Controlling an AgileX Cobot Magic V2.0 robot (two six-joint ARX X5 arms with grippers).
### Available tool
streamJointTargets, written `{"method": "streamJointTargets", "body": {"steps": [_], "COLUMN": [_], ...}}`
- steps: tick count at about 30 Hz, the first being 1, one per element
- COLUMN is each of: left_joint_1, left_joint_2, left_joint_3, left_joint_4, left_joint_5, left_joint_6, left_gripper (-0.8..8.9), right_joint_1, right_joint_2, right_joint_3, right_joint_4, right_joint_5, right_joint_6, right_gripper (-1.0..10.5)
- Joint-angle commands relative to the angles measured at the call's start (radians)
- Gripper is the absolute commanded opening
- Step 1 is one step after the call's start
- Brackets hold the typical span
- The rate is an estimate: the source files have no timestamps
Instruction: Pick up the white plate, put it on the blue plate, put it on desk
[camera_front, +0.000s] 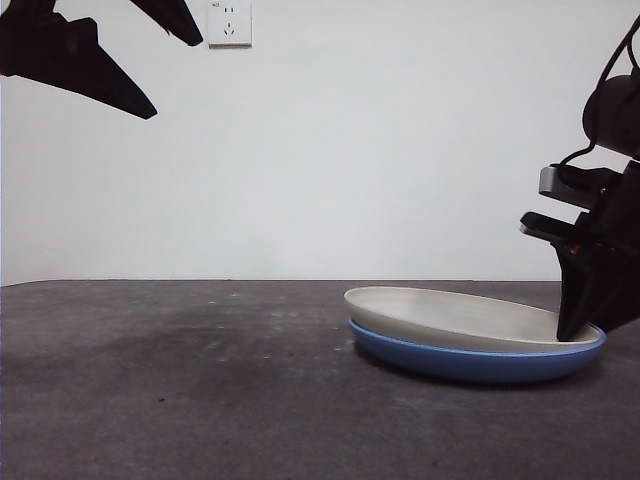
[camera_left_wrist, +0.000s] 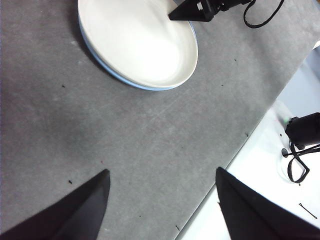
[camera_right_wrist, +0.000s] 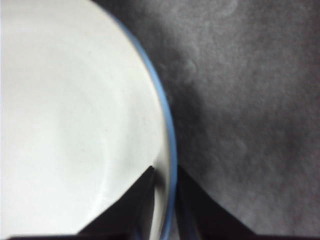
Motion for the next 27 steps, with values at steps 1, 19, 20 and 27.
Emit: {"method": "streamJointTargets", "body": {"steps": [1,19,20,27], "left_joint_1": [-0.004,-0.004,-0.004,-0.004], "left_joint_2": [0.004,0.004,0.004,0.004], "left_joint_3": [0.014,0.014,0.014,0.014], "left_joint_4": [0.006,0.012,0.013,0.030], "left_joint_5": [0.006,0.006,0.006,0.006], "left_joint_6": [0.019,0.019,0.020,0.019], "left_gripper": [3.42,3.42,3.42,3.42], "right_joint_1": [0.003,0.005,0.007,0.073], "right_joint_2": [0.018,-0.169,-0.181,-0.204], "right_joint_3": [0.008,0.013,0.013,0.014], "right_joint_4": [0.002,0.033,0.039,0.086], "right_joint_5": [0.010,-0.056,-0.059,-0.071], "right_joint_6": [0.003,0.090,0.102,0.171], "right_gripper": [0.1,0.1,0.1,0.1]}}
